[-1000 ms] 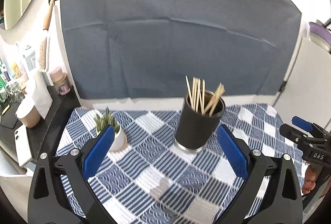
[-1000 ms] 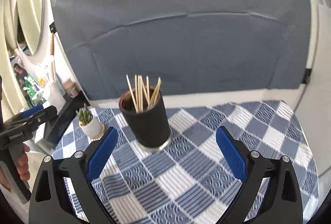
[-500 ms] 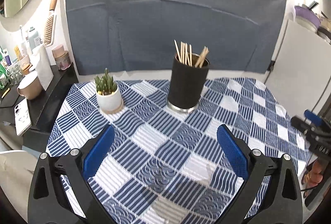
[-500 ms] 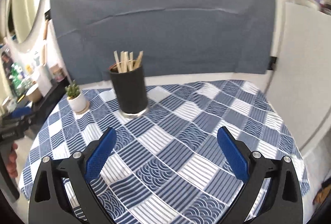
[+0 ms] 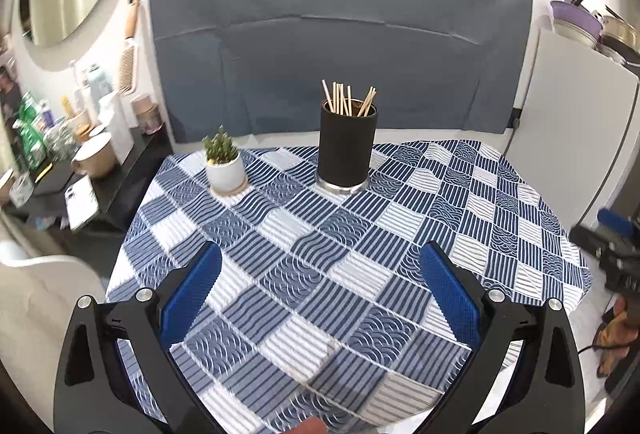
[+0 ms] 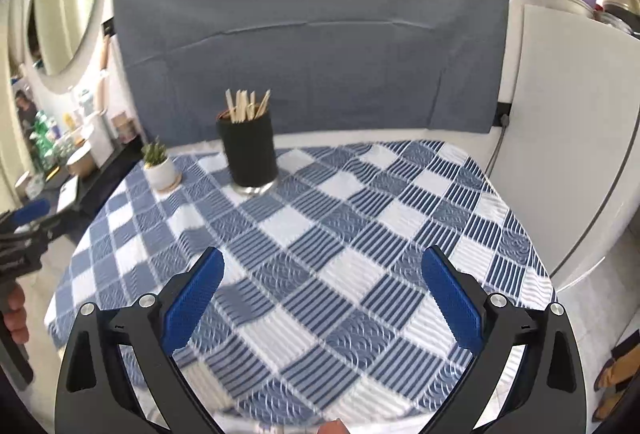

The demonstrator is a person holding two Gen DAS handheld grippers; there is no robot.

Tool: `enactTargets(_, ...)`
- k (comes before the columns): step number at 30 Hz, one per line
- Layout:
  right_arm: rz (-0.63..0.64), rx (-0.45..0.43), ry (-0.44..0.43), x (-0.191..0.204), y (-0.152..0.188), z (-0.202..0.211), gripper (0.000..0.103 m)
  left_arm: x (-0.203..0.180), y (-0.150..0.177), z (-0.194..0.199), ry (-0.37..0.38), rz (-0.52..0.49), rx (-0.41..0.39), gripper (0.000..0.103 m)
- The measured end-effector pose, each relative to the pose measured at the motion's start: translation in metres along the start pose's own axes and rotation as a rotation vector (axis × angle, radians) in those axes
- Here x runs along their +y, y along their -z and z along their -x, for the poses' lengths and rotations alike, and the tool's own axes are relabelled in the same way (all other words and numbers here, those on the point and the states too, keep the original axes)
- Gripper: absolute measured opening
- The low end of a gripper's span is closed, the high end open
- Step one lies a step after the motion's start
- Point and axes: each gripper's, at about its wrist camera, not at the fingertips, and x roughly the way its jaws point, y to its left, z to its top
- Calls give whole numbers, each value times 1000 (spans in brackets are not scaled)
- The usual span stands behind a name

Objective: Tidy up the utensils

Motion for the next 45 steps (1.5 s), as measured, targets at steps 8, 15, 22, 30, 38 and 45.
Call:
enactTargets(8,-1,-2,-31,-6,43,41,95,-16,41,35,-30,108,66,97)
enactTargets(15,4,-33,-55,-20,59,83,95,-46,72,75,-93,39,40,97)
enactTargets(22,-7,-59,-72,-23,78,109,95,-67,88,94,-107,17,22,97)
enactTargets(30,-70,-35,-60,-36,86,107,95,-87,96,95,-67,-34,47,97)
enactTargets(38,-77,-34,-23,-43,88,109,95,-93,96,96,-66,-32,40,97)
enactTargets(45,-76,-23,-18,-42,90,109,95,-85,100,96,-77,-7,60,97)
